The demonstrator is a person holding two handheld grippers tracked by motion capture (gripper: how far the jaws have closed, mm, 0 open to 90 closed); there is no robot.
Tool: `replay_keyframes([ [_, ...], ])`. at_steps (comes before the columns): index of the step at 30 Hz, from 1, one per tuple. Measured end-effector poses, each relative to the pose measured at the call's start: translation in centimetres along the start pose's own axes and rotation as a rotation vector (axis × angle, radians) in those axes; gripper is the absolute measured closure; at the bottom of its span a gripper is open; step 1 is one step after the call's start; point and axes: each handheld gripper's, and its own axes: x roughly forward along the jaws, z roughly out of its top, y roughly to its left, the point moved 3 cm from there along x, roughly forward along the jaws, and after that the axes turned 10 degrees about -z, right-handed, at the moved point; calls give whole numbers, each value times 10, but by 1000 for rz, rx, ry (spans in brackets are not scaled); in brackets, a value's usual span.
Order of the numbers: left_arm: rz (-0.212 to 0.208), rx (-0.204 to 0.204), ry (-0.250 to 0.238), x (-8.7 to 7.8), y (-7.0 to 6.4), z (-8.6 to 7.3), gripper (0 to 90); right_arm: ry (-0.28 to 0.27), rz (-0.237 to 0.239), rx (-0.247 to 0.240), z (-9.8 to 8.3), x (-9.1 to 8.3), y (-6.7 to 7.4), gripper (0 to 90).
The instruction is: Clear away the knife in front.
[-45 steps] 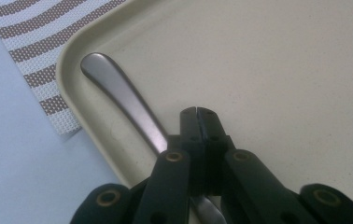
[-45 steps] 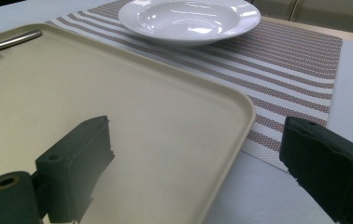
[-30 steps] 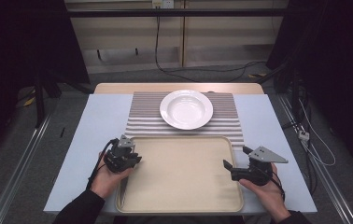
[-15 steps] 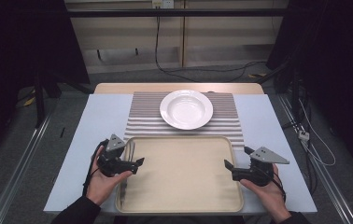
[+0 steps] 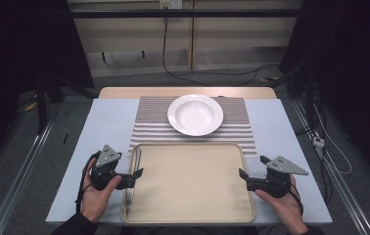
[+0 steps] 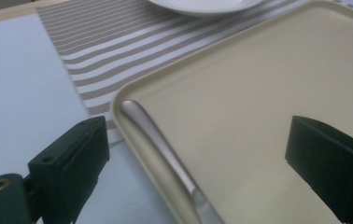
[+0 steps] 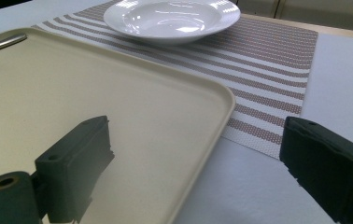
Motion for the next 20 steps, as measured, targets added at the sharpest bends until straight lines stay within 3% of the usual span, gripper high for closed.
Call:
replay_keyframes([
  [11, 64, -35, -44, -8, 8, -20, 59, -7, -8, 4, 1, -2, 0, 91],
  [12, 67, -41, -26, -8, 9, -21, 60, -8, -9, 2, 1, -1, 0, 91],
  [15, 60, -53, -51, -8, 11, -21, 62, -8, -16, 1, 1, 0, -1, 91],
  [20, 50, -46, -40, -5, 11, -21, 61, -10, -15, -2, 1, 0, -1, 91],
])
